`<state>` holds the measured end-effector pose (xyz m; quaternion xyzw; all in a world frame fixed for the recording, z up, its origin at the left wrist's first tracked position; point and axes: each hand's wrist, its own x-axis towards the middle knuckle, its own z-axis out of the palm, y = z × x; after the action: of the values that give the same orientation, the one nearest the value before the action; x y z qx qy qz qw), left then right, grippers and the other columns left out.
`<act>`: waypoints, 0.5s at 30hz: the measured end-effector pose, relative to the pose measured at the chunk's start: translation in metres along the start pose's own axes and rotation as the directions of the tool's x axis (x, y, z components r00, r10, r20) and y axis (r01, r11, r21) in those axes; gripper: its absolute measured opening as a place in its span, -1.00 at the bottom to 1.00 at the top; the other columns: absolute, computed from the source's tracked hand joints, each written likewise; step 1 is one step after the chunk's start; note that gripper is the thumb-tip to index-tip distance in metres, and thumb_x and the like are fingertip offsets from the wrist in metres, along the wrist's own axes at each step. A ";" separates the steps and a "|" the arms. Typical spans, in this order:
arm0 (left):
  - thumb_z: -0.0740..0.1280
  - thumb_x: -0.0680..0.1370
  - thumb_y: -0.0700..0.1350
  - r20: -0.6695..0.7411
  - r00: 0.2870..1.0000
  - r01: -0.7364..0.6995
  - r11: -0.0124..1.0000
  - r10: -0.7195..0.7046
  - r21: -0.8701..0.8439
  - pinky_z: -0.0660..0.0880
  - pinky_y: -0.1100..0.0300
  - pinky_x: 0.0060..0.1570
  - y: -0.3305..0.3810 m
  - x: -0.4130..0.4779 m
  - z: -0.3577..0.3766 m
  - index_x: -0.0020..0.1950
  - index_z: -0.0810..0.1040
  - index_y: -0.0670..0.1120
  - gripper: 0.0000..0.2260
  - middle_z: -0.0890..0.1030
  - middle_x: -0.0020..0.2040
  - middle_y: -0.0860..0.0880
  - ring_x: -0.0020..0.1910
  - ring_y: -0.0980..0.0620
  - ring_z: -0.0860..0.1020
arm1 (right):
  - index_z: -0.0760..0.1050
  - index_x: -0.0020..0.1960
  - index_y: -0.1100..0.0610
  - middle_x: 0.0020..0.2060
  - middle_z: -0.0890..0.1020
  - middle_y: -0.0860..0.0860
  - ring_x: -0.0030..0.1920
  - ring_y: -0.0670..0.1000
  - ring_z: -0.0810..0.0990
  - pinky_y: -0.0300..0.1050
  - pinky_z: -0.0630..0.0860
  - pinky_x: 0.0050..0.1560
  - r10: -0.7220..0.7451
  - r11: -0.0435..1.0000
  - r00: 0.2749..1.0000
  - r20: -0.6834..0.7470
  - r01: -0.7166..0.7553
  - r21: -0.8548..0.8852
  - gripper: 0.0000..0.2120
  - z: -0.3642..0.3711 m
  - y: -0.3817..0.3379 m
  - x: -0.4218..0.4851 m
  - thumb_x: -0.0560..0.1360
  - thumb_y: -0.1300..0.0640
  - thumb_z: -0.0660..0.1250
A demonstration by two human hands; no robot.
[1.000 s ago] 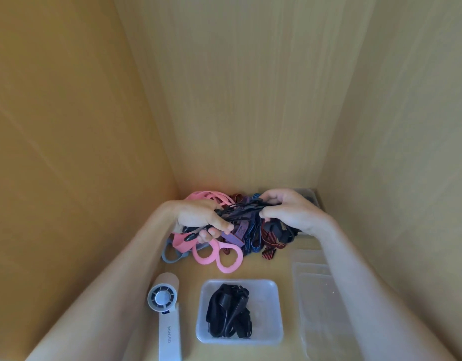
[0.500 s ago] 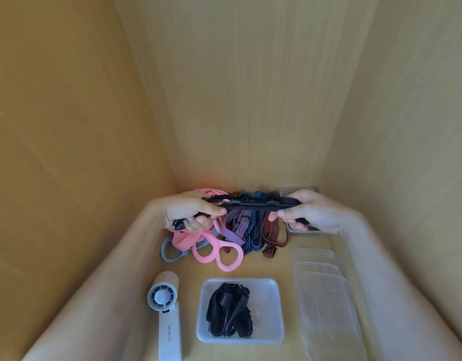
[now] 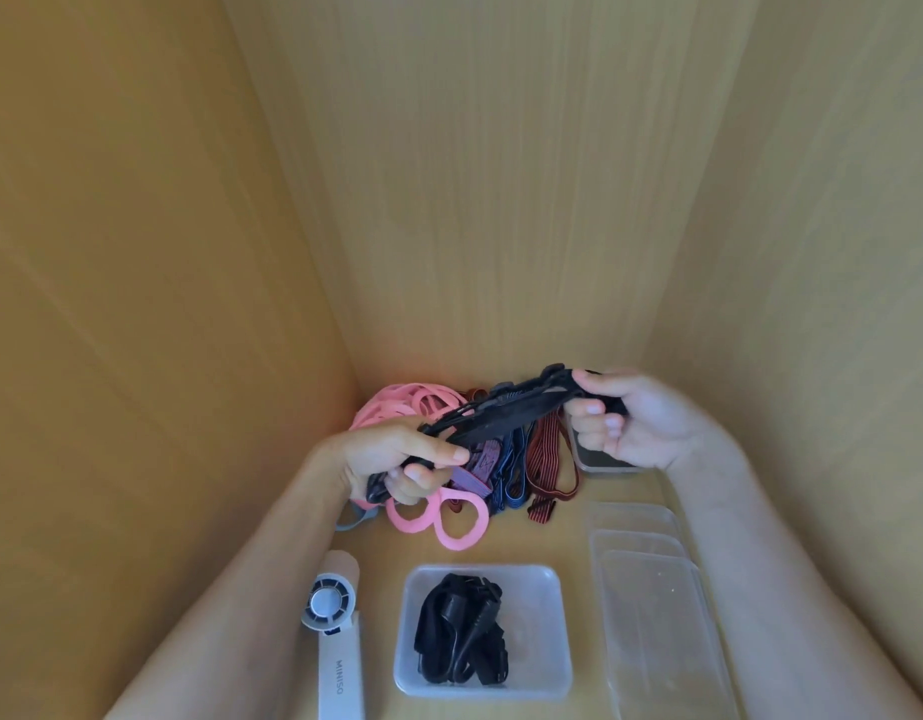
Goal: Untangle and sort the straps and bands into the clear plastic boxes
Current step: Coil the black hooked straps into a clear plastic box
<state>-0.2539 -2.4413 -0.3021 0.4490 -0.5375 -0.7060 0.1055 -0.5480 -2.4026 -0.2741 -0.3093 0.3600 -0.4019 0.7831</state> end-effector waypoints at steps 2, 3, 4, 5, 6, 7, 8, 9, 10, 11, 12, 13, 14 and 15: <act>0.33 0.60 -0.17 0.136 0.991 -0.009 1.000 0.011 -0.012 0.18 0.33 -0.62 0.006 -0.006 0.013 -0.28 0.35 -0.07 -0.72 0.39 -0.52 0.08 -0.62 0.17 0.27 | 0.24 -0.10 0.10 -0.40 0.37 0.03 -0.51 -0.09 0.30 -0.29 0.25 -0.52 0.002 0.981 0.993 -0.114 0.020 0.192 -0.76 0.010 0.002 0.003 0.50 0.25 0.32; 0.32 0.58 -0.12 0.178 0.984 -0.008 1.000 0.012 -0.024 0.06 0.28 -0.60 0.008 -0.007 0.018 -0.30 0.34 -0.07 -0.72 0.31 -0.52 0.05 -0.60 0.14 0.16 | 0.25 -0.09 0.12 -0.38 0.40 0.05 -0.49 -0.08 0.33 -0.30 0.27 -0.51 -0.011 0.963 0.987 -0.163 0.054 0.264 -0.82 0.014 0.002 0.005 0.54 0.29 0.25; 0.32 0.57 -0.08 0.193 0.981 -0.002 0.999 0.010 -0.045 -0.01 0.24 -0.56 0.008 -0.007 0.021 -0.31 0.35 -0.05 -0.72 0.27 -0.51 0.04 -0.58 0.12 0.11 | 0.29 -0.06 0.15 -0.36 0.44 0.08 -0.46 -0.06 0.36 -0.29 0.29 -0.49 -0.026 0.947 0.980 -0.199 0.088 0.310 -0.88 0.019 0.003 0.006 0.58 0.31 0.20; 0.32 0.55 -0.04 0.196 0.981 0.006 0.998 0.007 -0.065 -0.04 0.22 -0.55 0.006 -0.005 0.024 -0.31 0.37 -0.04 -0.73 0.26 -0.51 0.04 -0.56 0.11 0.08 | 0.33 -0.03 0.18 -0.34 0.46 0.10 -0.43 -0.04 0.39 -0.29 0.32 -0.47 -0.041 0.935 0.974 -0.223 0.116 0.335 -0.93 0.022 0.003 0.007 0.61 0.32 0.17; 0.35 0.55 0.01 0.210 0.978 0.018 0.995 0.004 -0.103 -0.04 0.22 -0.54 0.005 -0.003 0.026 -0.31 0.39 -0.03 -0.72 0.26 -0.51 0.04 -0.55 0.11 0.06 | 0.36 0.02 0.21 -0.32 0.48 0.11 -0.41 -0.03 0.41 -0.28 0.34 -0.45 -0.055 0.926 0.970 -0.238 0.138 0.352 -0.95 0.025 0.003 0.008 0.63 0.31 0.16; 0.38 0.54 0.08 0.234 0.972 0.009 0.989 0.026 -0.148 -0.04 0.23 -0.55 0.005 -0.003 0.031 -0.29 0.41 -0.04 -0.69 0.27 -0.50 0.05 -0.55 0.11 0.06 | 0.38 0.07 0.23 -0.31 0.49 0.11 -0.39 -0.02 0.43 -0.27 0.35 -0.43 -0.069 0.920 0.968 -0.243 0.156 0.359 -0.95 0.027 0.003 0.010 0.63 0.31 0.16; 0.40 0.53 0.18 0.260 0.964 -0.004 0.979 0.059 -0.206 -0.03 0.24 -0.57 0.005 -0.003 0.034 -0.26 0.42 -0.05 -0.64 0.28 -0.50 0.05 -0.55 0.11 0.06 | 0.39 0.12 0.25 -0.30 0.49 0.11 -0.37 -0.01 0.44 -0.26 0.36 -0.41 -0.082 0.917 0.966 -0.247 0.169 0.360 -0.92 0.028 0.004 0.011 0.64 0.30 0.16; 0.35 0.53 0.28 0.283 0.955 -0.011 0.965 0.088 -0.263 -0.02 0.24 -0.58 0.004 -0.001 0.037 -0.22 0.43 -0.07 -0.57 0.28 -0.50 0.05 -0.56 0.12 0.06 | 0.40 0.14 0.26 -0.30 0.50 0.11 -0.36 0.00 0.45 -0.24 0.37 -0.38 -0.098 0.916 0.962 -0.253 0.187 0.354 -0.90 0.029 0.004 0.013 0.64 0.30 0.17; 0.25 0.55 0.36 0.305 0.946 -0.004 0.947 0.107 -0.320 -0.02 0.24 -0.58 0.003 0.001 0.039 -0.16 0.45 -0.10 -0.50 0.27 -0.50 0.03 -0.57 0.12 0.06 | 0.41 0.12 0.26 -0.29 0.50 0.11 -0.35 0.01 0.48 -0.22 0.39 -0.34 -0.118 0.916 0.957 -0.266 0.208 0.343 -0.91 0.029 0.004 0.014 0.64 0.29 0.18; 0.13 0.58 0.40 0.321 0.940 0.013 0.928 0.116 -0.372 -0.02 0.26 -0.58 0.003 0.003 0.040 -0.09 0.47 -0.13 -0.43 0.26 -0.49 0.01 -0.57 0.12 0.06 | 0.43 0.10 0.26 -0.29 0.51 0.11 -0.34 0.03 0.52 -0.19 0.42 -0.28 -0.136 0.916 0.949 -0.285 0.230 0.328 -0.92 0.029 0.005 0.016 0.64 0.29 0.19; 0.04 0.61 0.39 0.325 0.937 0.022 0.911 0.125 -0.412 -0.01 0.27 -0.58 0.002 0.005 0.041 -0.02 0.48 -0.15 -0.40 0.26 -0.49 0.00 -0.57 0.12 0.06 | 0.44 0.08 0.27 -0.28 0.52 0.11 -0.32 0.05 0.58 -0.15 0.47 -0.21 -0.153 0.918 0.940 -0.304 0.249 0.309 -0.92 0.030 0.006 0.017 0.64 0.28 0.19; 0.01 0.65 0.34 0.325 0.936 0.022 0.900 0.134 -0.436 0.01 0.28 -0.58 0.002 0.008 0.041 0.03 0.49 -0.16 -0.41 0.28 -0.49 0.00 -0.57 0.13 0.07 | 0.46 0.10 0.28 -0.29 0.54 0.11 -0.28 0.08 0.63 -0.10 0.51 -0.13 -0.172 0.920 0.932 -0.318 0.268 0.287 -0.89 0.031 0.006 0.018 0.65 0.28 0.19; 0.01 0.67 0.28 0.322 0.936 0.014 0.896 0.145 -0.444 0.03 0.29 -0.58 0.001 0.010 0.041 0.07 0.50 -0.16 -0.46 0.31 -0.48 0.00 -0.57 0.13 0.08 | 0.48 0.14 0.30 -0.29 0.55 0.11 -0.24 0.09 0.66 -0.05 0.53 -0.05 -0.191 0.922 0.928 -0.321 0.282 0.267 -0.86 0.031 0.007 0.019 0.65 0.27 0.19; 0.03 0.69 0.23 0.312 0.939 0.005 0.898 0.148 -0.441 0.06 0.30 -0.59 -0.001 0.011 0.041 0.08 0.50 -0.15 -0.52 0.34 -0.47 -0.01 -0.57 0.12 0.10 | 0.48 0.20 0.32 -0.30 0.55 0.10 -0.21 0.09 0.67 -0.01 0.54 0.01 -0.206 0.924 0.926 -0.317 0.291 0.248 -0.81 0.030 0.008 0.019 0.66 0.26 0.19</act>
<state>-0.2908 -2.4204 -0.3078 0.2663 -0.3927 -0.8698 0.1355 -0.5122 -2.4089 -0.2701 -0.1732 0.3634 -0.5878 0.7018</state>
